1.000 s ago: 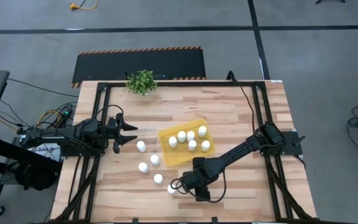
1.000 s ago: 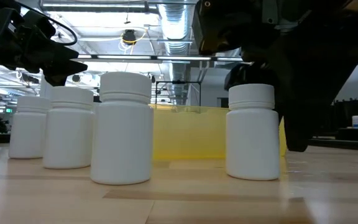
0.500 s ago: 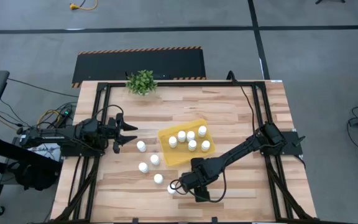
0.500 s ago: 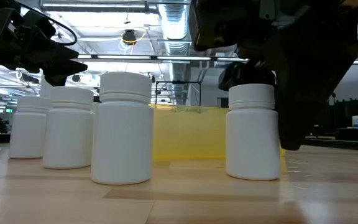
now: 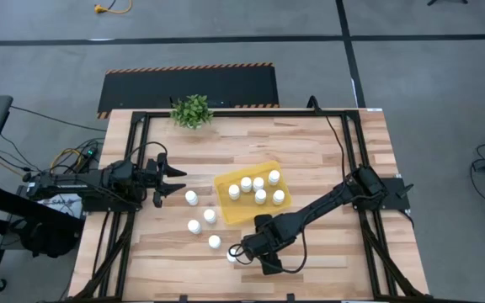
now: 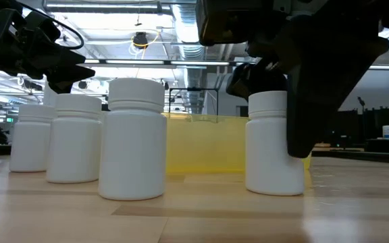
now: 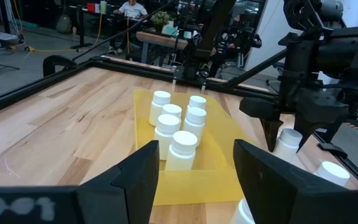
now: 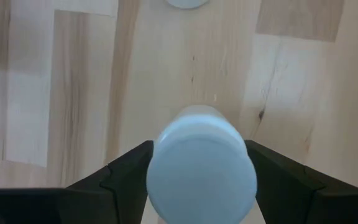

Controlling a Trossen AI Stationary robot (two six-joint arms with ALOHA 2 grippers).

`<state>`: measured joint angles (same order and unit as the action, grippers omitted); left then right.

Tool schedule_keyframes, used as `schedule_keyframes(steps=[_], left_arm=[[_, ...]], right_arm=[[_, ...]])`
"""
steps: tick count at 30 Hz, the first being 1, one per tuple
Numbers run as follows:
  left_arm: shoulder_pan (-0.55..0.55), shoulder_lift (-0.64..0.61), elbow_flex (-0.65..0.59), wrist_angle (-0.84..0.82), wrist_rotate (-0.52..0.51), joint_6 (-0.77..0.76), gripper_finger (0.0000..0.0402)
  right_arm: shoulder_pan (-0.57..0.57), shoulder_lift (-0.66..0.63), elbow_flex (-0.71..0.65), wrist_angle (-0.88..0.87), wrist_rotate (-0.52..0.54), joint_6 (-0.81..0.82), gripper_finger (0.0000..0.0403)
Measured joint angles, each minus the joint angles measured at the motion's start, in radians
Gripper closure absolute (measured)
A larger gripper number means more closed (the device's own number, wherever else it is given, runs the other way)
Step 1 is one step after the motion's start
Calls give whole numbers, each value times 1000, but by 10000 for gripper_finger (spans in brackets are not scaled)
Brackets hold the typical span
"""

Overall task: Pick and place pill bottles into a basket
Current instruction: Put the white pill bottle into the yellow bin

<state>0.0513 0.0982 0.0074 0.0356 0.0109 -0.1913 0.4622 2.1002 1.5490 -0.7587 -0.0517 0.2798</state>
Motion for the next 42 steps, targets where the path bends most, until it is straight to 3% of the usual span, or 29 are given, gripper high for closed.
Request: schedule_keyframes(steps=[13,24,29,34,42], left_arm=[[0,0,0,0,0,0,207],[0,0,0,0,0,0,207],[0,0,0,0,0,0,207],[0,0,0,0,0,0,207],[0,0,0,0,0,0,207]], right_arm=[[-12,0,0,11,0,-19,165],[-26,-1,0,15,-23,-18,229],[-31,-1,16,-11,-55,-10,223],[-39,-1,125,-115,-63,-26,215],[-94,-1,420,-378,-54,-175,228]])
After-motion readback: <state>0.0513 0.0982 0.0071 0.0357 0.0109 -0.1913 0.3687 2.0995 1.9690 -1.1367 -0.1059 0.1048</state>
